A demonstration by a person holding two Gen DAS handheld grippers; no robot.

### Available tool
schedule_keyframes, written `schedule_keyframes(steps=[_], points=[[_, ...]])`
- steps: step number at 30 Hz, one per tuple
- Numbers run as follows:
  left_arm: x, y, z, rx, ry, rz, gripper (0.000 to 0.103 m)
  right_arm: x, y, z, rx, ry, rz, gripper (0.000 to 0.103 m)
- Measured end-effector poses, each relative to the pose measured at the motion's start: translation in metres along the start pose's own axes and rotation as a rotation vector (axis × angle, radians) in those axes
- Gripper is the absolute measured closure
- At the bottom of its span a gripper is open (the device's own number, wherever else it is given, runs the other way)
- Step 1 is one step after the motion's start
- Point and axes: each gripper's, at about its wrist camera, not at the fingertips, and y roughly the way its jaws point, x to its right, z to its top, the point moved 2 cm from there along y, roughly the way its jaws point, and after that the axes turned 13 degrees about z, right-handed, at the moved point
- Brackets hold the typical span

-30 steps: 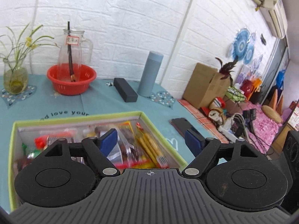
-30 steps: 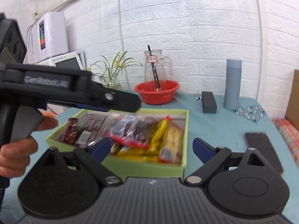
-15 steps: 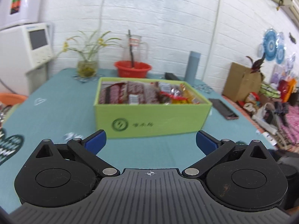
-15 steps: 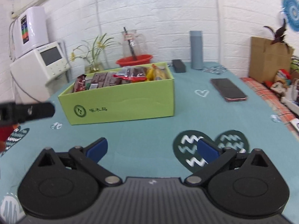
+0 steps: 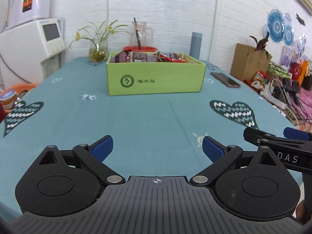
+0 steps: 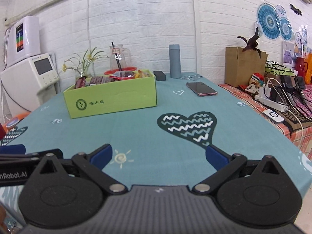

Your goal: Organize snacks

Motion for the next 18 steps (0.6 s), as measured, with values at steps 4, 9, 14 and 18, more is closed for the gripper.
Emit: schedule_keyframes(steps=[4, 9, 14, 18], points=[[-0.004, -0.019, -0.012, 0.008, 0.002, 0.002, 0.015, -0.004, -0.014, -0.01, -0.021, -0.016, -0.002, 0.002], [-0.009, -0.036, -0.023, 0.027, -0.001, 0.02, 0.015, -0.011, -0.033, -0.022, -0.017, -0.044, 0.01, 0.002], [-0.009, -0.05, -0.034, 0.03, 0.004, 0.021, 0.016, -0.014, -0.057, -0.038, 0.005, -0.063, 0.007, 0.002], [-0.006, -0.072, -0.048, 0.052, 0.024, 0.03, 0.016, -0.01, -0.081, -0.054, 0.028, -0.058, 0.01, 0.002]])
